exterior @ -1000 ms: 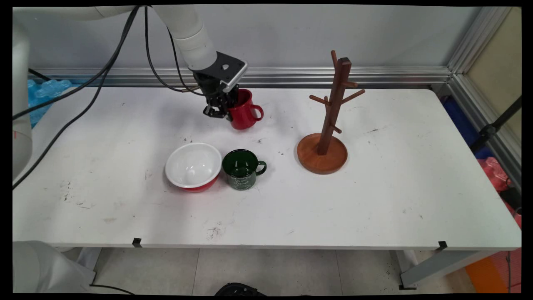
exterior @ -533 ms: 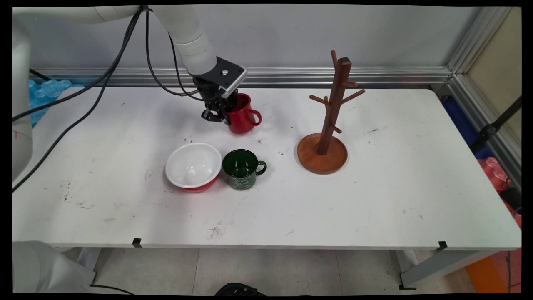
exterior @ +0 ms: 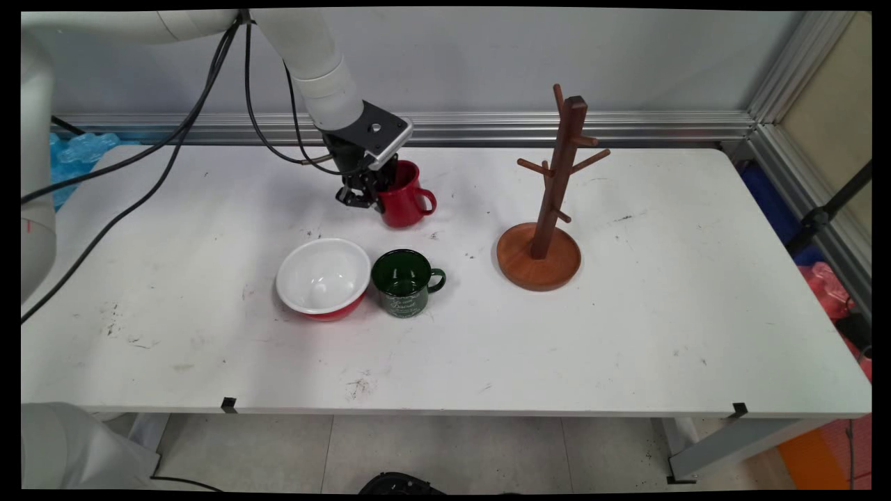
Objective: Place the picked object on the table
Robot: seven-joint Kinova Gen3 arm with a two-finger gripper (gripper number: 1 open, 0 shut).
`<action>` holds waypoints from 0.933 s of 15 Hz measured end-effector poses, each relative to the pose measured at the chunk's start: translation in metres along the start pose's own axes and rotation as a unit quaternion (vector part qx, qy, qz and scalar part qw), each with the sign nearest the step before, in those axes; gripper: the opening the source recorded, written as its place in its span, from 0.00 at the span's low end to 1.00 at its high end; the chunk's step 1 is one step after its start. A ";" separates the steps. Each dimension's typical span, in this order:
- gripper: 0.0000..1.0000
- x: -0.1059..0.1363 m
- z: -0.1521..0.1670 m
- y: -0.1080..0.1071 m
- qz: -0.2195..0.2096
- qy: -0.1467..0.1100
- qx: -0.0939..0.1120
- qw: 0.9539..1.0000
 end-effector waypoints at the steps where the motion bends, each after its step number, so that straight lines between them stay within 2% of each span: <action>1: 0.00 0.000 0.001 0.000 0.002 0.000 0.000 1.000; 3: 0.00 0.001 0.001 0.001 0.006 -0.001 0.000 1.000; 4: 1.00 0.001 0.002 0.001 0.008 -0.001 0.000 1.000; 14: 1.00 0.005 -0.006 0.003 0.010 0.012 0.001 1.000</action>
